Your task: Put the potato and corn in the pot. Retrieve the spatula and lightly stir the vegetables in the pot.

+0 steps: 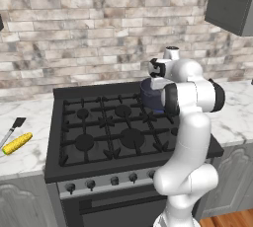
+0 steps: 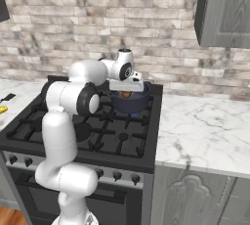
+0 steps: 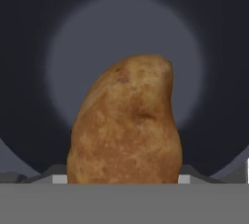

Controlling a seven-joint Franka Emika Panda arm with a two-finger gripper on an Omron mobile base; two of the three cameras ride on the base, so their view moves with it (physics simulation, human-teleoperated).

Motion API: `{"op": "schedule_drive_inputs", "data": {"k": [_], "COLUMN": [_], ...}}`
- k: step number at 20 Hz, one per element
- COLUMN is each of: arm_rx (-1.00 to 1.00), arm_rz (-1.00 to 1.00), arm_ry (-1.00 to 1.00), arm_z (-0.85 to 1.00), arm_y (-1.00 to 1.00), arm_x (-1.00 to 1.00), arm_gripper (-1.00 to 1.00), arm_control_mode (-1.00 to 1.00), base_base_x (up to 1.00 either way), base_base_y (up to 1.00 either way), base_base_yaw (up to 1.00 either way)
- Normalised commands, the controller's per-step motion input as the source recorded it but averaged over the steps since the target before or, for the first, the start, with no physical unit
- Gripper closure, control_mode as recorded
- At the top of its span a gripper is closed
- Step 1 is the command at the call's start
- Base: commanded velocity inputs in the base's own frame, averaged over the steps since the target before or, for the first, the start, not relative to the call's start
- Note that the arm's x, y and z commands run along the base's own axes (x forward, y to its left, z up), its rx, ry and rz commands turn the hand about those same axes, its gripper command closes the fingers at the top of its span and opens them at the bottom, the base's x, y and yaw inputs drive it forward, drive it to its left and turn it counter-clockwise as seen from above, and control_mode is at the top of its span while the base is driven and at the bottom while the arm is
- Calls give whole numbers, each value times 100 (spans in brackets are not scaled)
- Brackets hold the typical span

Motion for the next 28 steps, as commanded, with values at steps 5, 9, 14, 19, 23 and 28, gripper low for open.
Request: {"op": "schedule_drive_inputs", "data": {"k": [5, 9, 14, 19, 23, 28], "arm_rx": [0, 0, 0, 0, 0, 0], "arm_rz": [-6, -6, -6, -1, 0, 0], "arm_ry": [0, 0, 0, 0, 0, 0], "arm_z": [-4, -24, -15, 0, 6, 26], "arm_y": [0, 0, 0, 0, 0, 0], "arm_x": [38, 7, 4, 1, 0, -1], "arm_gripper": [100, 100, 100, -100, -100, -100], "arm_control_mode": [-100, -100, -100, -100, -100, -100], "base_base_x": [0, 0, 0, 0, 0, 0], "base_base_y": [0, 0, 0, 0, 0, 0], "base_base_yaw": [0, 0, 0, 0, 0, 0]}}
